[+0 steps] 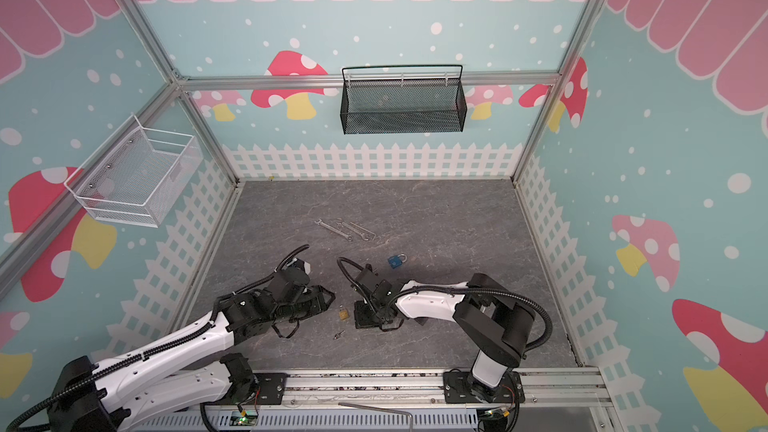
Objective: Unlock with the key
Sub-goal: 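Lift the silver key with the right gripper while the left gripper rises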
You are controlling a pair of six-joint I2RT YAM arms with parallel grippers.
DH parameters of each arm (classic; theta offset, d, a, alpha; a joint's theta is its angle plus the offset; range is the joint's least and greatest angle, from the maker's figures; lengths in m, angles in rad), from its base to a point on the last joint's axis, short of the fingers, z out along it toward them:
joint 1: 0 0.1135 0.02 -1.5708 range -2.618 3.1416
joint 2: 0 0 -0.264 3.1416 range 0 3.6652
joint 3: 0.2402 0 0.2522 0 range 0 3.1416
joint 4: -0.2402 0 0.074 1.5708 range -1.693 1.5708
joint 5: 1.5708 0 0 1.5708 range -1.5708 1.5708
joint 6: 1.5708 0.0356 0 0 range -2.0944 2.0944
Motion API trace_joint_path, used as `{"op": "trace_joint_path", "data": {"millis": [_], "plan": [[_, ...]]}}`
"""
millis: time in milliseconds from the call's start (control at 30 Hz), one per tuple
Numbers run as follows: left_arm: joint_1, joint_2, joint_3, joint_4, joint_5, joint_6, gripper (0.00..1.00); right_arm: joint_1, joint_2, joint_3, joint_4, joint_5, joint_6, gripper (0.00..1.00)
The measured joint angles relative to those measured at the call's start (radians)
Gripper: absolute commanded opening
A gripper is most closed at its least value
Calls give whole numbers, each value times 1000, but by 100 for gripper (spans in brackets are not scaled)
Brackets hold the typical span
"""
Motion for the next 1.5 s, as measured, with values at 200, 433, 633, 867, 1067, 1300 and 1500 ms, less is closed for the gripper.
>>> {"op": "trace_joint_path", "data": {"millis": [200,433,633,867,1067,1300,1500], "plan": [[0,23,-5,69,49,-33,46,-1,-26,-4,-18,26,-40,0],[0,79,-24,206,113,-141,46,-19,-111,-39,-18,40,-102,0],[5,88,-71,370,126,-304,47,-68,-233,-53,-21,42,-161,0],[22,134,-90,571,134,-517,49,-151,-378,-34,-47,33,-237,0],[20,161,-92,696,130,-675,59,-194,-414,37,-68,11,-275,0],[1,200,-89,808,116,-837,72,-199,-414,108,-54,-6,-296,0],[-18,261,-89,922,84,-943,69,-199,-414,108,-24,-39,-293,0]]}}
